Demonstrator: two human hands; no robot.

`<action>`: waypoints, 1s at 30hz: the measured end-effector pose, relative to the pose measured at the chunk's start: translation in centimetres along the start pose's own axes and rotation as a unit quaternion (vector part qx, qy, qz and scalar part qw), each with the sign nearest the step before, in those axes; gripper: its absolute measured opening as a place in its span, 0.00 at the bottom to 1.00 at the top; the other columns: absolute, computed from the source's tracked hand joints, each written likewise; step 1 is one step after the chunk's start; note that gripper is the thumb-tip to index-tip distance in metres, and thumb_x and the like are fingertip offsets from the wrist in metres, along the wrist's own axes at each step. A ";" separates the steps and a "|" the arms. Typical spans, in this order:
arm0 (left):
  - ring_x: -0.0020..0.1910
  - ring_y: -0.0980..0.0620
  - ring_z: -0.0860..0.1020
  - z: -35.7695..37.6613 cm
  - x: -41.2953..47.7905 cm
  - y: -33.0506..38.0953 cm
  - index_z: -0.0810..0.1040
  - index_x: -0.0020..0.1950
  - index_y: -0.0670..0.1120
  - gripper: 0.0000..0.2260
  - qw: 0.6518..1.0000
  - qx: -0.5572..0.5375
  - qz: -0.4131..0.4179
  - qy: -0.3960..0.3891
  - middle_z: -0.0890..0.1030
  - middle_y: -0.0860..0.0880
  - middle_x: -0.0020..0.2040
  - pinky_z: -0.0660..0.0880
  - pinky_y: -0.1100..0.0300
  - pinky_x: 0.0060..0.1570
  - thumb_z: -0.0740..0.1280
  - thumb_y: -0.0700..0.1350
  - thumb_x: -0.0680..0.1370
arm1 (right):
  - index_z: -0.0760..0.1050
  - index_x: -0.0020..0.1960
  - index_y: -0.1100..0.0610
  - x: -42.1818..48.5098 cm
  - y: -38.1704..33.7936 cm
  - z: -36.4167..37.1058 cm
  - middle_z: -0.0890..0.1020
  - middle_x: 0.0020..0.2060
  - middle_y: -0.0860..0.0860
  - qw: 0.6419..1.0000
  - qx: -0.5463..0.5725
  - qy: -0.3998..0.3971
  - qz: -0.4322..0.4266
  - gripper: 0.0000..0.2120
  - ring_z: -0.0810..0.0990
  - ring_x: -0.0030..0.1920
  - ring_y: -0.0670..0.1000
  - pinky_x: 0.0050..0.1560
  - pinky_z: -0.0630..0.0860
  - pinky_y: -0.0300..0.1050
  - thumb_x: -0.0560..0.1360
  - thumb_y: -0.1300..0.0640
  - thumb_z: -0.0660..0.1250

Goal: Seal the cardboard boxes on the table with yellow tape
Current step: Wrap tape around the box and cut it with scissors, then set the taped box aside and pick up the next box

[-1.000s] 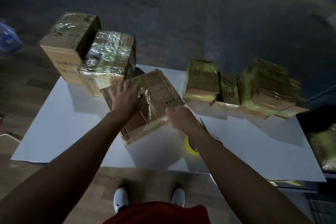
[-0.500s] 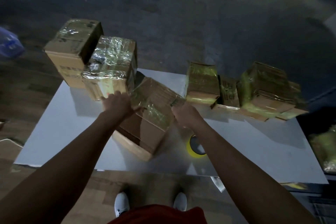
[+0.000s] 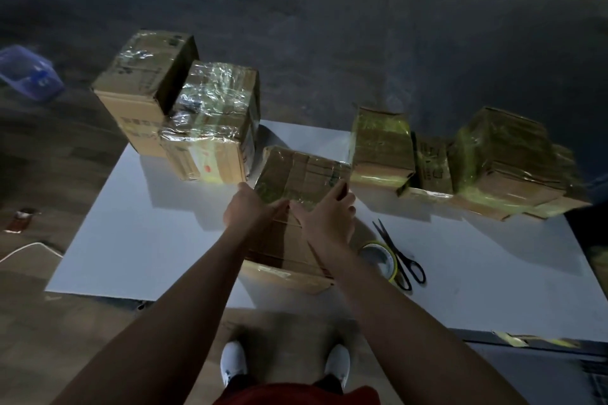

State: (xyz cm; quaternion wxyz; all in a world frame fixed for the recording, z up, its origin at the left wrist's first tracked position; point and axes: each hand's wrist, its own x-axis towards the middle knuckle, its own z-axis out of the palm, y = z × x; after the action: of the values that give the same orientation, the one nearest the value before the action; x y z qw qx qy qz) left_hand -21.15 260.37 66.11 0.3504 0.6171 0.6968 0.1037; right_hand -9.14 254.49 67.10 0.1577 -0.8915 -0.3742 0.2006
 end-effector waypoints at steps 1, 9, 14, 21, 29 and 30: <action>0.43 0.49 0.76 0.1 0.2 0.0 0.68 0.58 0.41 0.33 1.000 -0.010 -0.004 0.001 0.76 0.47 0.44 0.74 0.55 0.40 0.74 0.64 0.67 | 0.44 0.78 0.57 -0.2 0.2 0.0 0.60 0.71 0.59 1.000 0.003 0.009 -0.010 0.51 0.67 0.66 0.59 0.55 0.74 0.53 0.70 0.34 0.69; 0.43 0.46 0.80 0.4 2.1 -1.1 0.78 0.52 0.39 0.28 0.990 -0.120 -0.010 -0.073 0.81 0.43 0.45 0.78 0.53 0.45 0.67 0.65 0.73 | 0.45 0.78 0.56 0.2 0.8 -0.9 0.62 0.74 0.57 0.987 0.159 0.005 0.035 0.40 0.70 0.68 0.59 0.60 0.72 0.51 0.77 0.50 0.66; 0.42 0.42 0.80 -1.4 1.8 -1.0 0.76 0.52 0.39 0.22 0.925 -0.282 -0.091 -0.238 0.81 0.40 0.44 0.78 0.52 0.46 0.69 0.58 0.75 | 0.67 0.70 0.62 1.1 2.1 -0.8 0.77 0.63 0.59 0.965 0.226 -0.058 0.119 0.30 0.77 0.61 0.58 0.57 0.75 0.48 0.76 0.45 0.67; 0.46 0.46 0.74 -2.1 2.6 -1.7 0.77 0.58 0.40 0.26 0.867 -0.349 -0.070 -0.349 0.77 0.41 0.50 0.69 0.56 0.48 0.71 0.59 0.70 | 0.69 0.70 0.58 1.8 3.4 -2.0 0.69 0.71 0.58 0.878 0.366 -0.221 0.214 0.33 0.66 0.70 0.59 0.70 0.61 0.57 0.72 0.39 0.69; 0.40 0.47 0.77 -2.0 3.2 -1.3 0.75 0.56 0.39 0.19 0.874 -0.331 -0.098 -0.341 0.79 0.43 0.45 0.73 0.58 0.42 0.70 0.52 0.74 | 0.71 0.68 0.64 1.3 3.4 -1.9 0.76 0.64 0.60 0.933 0.275 -0.158 0.169 0.36 0.72 0.66 0.60 0.63 0.69 0.51 0.74 0.35 0.65; 0.41 0.45 0.79 -1.8 3.2 -1.4 0.76 0.55 0.38 0.19 0.888 -0.321 -0.092 -0.317 0.80 0.42 0.45 0.75 0.55 0.43 0.71 0.51 0.74 | 0.73 0.65 0.66 0.8 3.2 -1.9 0.79 0.57 0.60 0.943 0.265 -0.127 0.158 0.33 0.75 0.61 0.61 0.59 0.72 0.50 0.75 0.38 0.64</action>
State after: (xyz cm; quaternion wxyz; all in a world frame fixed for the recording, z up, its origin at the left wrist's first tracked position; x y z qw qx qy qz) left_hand -23.29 263.54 65.48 0.7396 0.4040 0.5311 0.0875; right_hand -5.75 252.69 67.15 0.3052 -0.8324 -0.1787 0.4266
